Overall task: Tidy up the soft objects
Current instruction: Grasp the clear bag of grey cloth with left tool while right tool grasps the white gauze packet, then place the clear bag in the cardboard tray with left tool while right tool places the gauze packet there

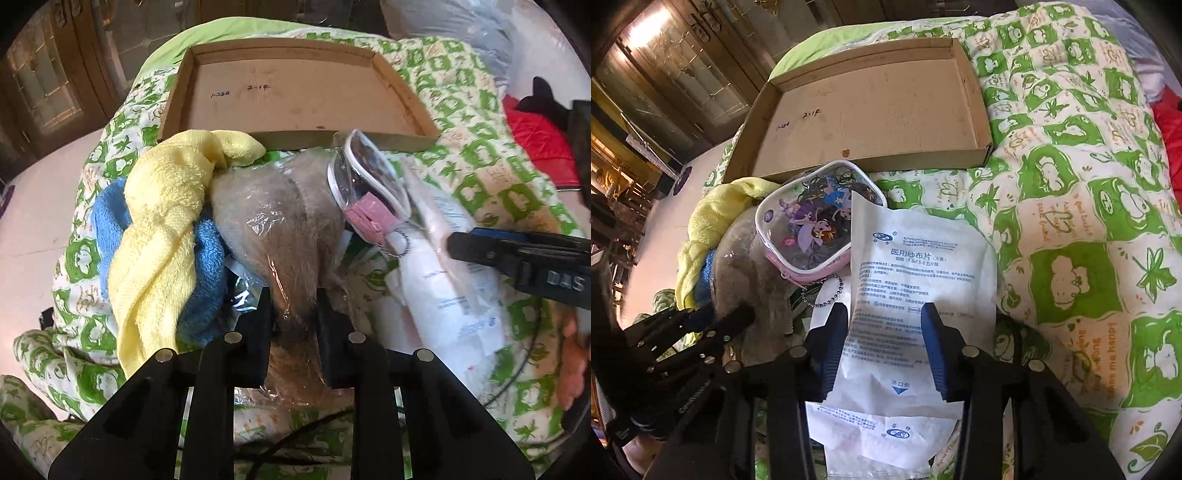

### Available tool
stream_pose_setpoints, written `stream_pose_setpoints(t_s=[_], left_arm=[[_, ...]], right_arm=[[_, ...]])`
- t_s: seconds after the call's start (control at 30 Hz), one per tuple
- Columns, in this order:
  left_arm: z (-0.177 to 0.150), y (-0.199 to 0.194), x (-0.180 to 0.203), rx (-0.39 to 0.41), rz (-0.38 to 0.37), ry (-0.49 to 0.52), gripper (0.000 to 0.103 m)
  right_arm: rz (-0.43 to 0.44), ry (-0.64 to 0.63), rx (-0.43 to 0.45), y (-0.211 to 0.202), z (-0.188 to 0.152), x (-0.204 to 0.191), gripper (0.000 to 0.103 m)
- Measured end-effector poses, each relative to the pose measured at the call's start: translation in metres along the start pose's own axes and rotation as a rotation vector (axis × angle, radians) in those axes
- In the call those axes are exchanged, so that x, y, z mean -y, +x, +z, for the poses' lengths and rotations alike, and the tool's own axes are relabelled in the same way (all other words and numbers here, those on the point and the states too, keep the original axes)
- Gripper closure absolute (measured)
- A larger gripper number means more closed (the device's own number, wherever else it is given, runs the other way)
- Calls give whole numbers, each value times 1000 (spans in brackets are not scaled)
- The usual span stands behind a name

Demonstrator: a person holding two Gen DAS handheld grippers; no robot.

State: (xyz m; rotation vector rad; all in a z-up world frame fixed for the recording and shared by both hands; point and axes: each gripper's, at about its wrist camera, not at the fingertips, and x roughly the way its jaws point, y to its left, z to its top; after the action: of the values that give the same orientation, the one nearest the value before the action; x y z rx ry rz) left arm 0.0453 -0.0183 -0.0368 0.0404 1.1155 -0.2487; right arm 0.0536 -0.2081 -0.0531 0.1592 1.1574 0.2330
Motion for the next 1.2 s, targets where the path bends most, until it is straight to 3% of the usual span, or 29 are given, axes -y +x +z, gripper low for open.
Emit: stream_pose_setpoints(t_s=[0.03,0.1,0.37,0.5,0.67,0.73,0.8,0.9,1.2], left_arm=[[0,-1,0,1,-7,-6,82],[0,-2,-1,3,-17,-17,82],[3,4,-3,-20,-43,-37,79],[5,12,-5,-44,-30,-47,62],[8,18,-7,-51,-31,-49,63],[7,17,-5,-44,-37,-38,78],[6,12,-2,-21,-30,-21,83],[4,0,1,29,-37,-4,85],[4,-36,-2,127,-96,-30,85]], right_arm=[[-6,10,-1,0,-1,2,57],[-16,45,-16,2,0,6,27],[-76,52,-110,23,10,10,21],[-82,67,-136,34,17,16,19],[-58,68,-95,26,13,19,25],[-47,72,-81,18,9,22,32],[-39,77,-67,8,3,29,42],[-36,78,-48,-6,-1,30,49],[-56,15,45,-54,-4,17,51]])
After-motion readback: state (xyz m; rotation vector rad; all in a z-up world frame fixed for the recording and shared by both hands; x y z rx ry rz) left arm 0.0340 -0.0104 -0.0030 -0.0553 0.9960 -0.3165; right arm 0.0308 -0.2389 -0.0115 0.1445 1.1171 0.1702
